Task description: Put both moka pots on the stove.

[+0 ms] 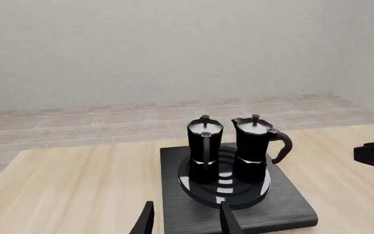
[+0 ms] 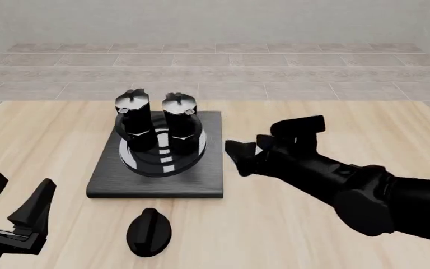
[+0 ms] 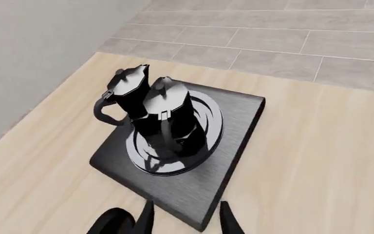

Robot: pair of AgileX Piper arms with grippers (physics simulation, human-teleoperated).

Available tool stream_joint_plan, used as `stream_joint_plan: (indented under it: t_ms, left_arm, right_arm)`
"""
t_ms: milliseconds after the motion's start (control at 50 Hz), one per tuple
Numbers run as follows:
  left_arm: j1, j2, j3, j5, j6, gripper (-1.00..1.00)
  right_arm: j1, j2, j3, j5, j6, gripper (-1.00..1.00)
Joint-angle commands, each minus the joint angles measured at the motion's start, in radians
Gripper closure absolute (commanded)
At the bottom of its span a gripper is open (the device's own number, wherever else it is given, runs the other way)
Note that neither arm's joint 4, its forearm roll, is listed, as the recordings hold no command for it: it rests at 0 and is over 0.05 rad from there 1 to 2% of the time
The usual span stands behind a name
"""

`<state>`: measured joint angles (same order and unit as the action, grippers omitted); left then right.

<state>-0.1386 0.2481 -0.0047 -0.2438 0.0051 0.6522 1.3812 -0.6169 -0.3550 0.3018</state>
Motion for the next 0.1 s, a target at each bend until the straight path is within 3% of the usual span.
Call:
stream_joint_plan:
  t_ms: [20, 100]
  left_arm:
    - [-0.002, 0.001, 0.002, -0.003, 0.000, -1.00]
    - [-0.002, 0.001, 0.002, -0.003, 0.000, -1.00]
  right_arm:
    - [-0.018, -0.128, 0.087, 0.012, -0.016, -1.00]
    - [-0.031, -0.181, 0.121, 0.019, -0.017, -1.00]
